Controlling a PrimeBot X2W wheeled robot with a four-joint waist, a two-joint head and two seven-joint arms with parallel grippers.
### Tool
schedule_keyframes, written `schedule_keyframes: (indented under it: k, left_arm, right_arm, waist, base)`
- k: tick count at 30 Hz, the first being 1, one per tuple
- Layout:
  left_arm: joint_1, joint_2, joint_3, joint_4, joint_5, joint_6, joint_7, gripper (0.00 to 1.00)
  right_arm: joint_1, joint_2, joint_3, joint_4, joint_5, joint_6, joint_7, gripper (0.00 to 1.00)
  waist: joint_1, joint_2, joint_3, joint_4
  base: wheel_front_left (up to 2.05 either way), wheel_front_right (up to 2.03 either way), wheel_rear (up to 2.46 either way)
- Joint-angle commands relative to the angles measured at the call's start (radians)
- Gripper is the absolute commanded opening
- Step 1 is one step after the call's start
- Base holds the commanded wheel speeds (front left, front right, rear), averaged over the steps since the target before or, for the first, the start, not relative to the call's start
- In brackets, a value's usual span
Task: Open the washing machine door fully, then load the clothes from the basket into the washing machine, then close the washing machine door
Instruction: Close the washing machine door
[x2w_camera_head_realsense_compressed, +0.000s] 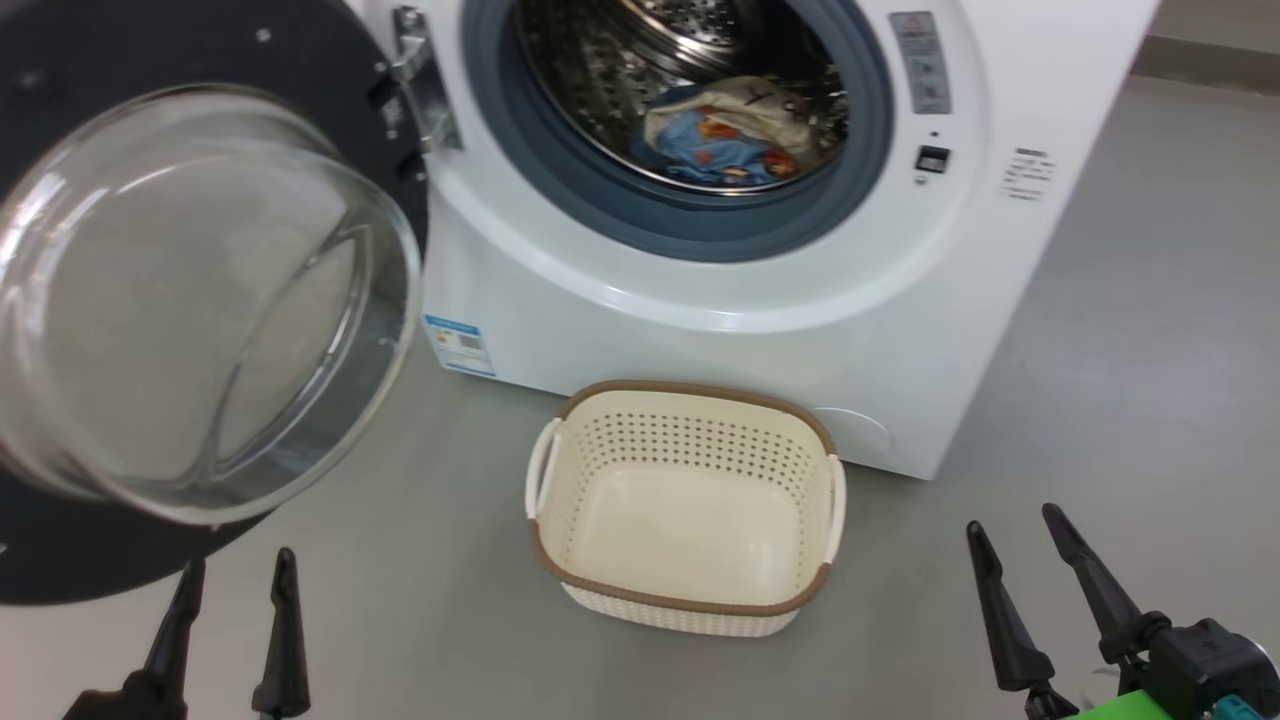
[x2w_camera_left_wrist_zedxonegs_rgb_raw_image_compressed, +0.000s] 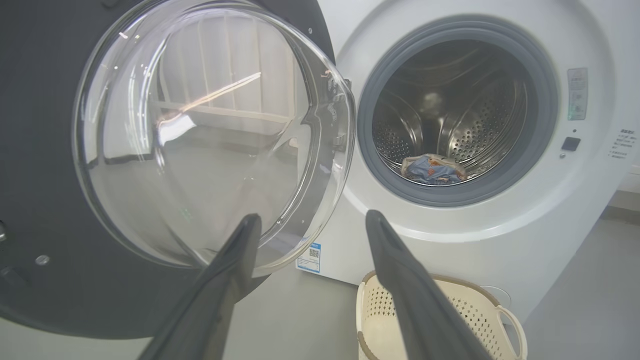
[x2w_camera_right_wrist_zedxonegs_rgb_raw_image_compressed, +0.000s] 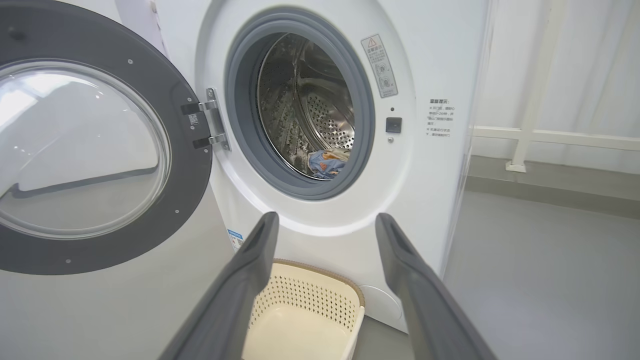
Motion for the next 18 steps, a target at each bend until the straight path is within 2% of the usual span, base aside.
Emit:
schedule_keyframes:
  k: [1,13,18]
  left_arm:
    - [-0.001,0.008,0.037,-0.025,-0.014,0.001,-0.006,1.0]
    - [0.04,-0.009,0.075,-0.031,-0.019,0.001,-0.006,1.0]
    - [0.056,-0.014,0.101,-0.044,-0.021,0.001,-0.006,1.0]
  right_arm:
    - [-0.04,-0.023,0.032,-0.019,0.01,0.004,-0.008,1.0]
    - [-0.066,-0.029,0.083,-0.01,0.017,0.004,-0.008,1.0]
    - [-0.086,-0.032,0.117,-0.003,0.022,0.004,-0.008,1.0]
  waist:
    - [0.0,0.0,-0.011,0.055]
    - [0.0,0.0,-0.028,0.205]
    - [0.0,0.0,-0.025,0.232]
  base:
    - [0.0,0.0,0.0]
    - [0.0,0.0,0.0]
    - [0.0,0.0,0.0]
